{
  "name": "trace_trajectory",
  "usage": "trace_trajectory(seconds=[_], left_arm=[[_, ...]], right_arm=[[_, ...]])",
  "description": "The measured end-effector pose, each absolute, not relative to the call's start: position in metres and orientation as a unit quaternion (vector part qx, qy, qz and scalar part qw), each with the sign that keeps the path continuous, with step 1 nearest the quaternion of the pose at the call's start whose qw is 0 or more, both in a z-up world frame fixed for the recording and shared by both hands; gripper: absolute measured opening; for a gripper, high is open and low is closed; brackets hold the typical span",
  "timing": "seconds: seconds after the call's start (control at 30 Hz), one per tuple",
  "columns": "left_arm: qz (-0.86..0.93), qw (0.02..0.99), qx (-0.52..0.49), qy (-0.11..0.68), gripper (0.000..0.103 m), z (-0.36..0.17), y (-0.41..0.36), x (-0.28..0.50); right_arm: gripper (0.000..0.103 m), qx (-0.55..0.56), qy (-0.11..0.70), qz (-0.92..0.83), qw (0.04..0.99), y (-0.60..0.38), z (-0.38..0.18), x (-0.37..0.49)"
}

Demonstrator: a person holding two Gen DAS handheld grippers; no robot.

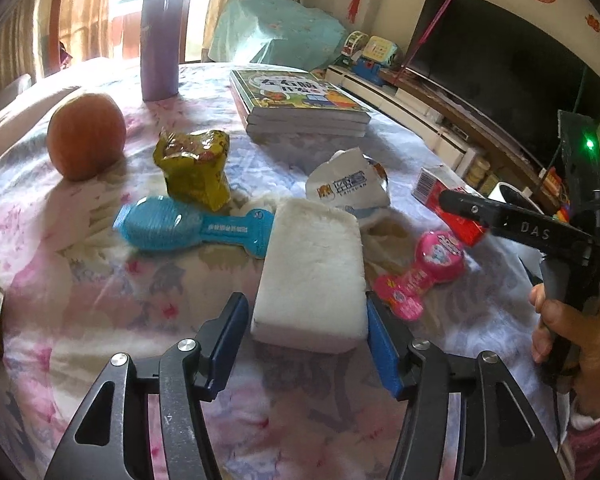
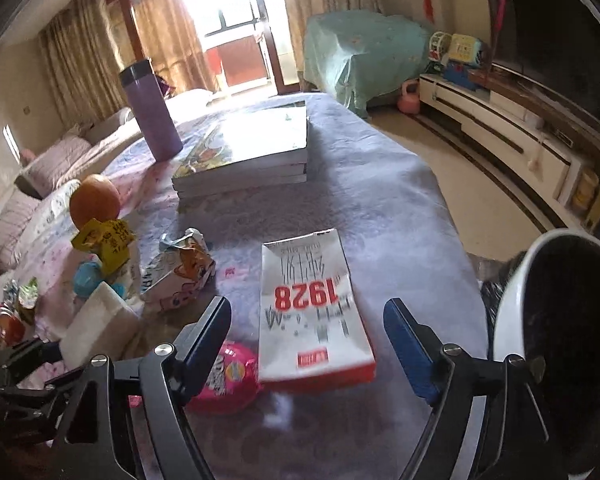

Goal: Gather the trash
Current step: 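Grasp the white foam block with the left tool while the right tool grasps the red-and-white milk carton, then carry the foam block and milk carton over the trash bin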

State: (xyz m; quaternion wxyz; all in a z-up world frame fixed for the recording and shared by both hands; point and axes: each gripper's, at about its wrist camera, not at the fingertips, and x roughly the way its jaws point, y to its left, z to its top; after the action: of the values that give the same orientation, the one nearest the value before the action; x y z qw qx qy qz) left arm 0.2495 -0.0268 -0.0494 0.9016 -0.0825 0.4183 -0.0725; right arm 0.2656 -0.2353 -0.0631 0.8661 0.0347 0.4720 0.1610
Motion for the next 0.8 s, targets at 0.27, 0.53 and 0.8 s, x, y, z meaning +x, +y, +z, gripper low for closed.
trace_trajectory(seconds=[0.27,0.53,0.8], left_arm=[[-0.077,0.902,-0.074,0.417,0.048,-0.048,-0.036,0.257],[-0.116,0.906,-0.079,0.399,0.047,-0.027,-0.059,0.243],[-0.158,0.902,-0.069,0.396,0.047,-0.015,-0.092,0.237]], right_arm=[[0.051,0.053,0.476,0.169,0.862,-0.248,-0.067,0.26],[0.051,0.102,0.455,0.176,0.867,-0.281,-0.044,0.224],[0.051,0.122,0.435,0.162,0.877,-0.315,-0.024,0.195]])
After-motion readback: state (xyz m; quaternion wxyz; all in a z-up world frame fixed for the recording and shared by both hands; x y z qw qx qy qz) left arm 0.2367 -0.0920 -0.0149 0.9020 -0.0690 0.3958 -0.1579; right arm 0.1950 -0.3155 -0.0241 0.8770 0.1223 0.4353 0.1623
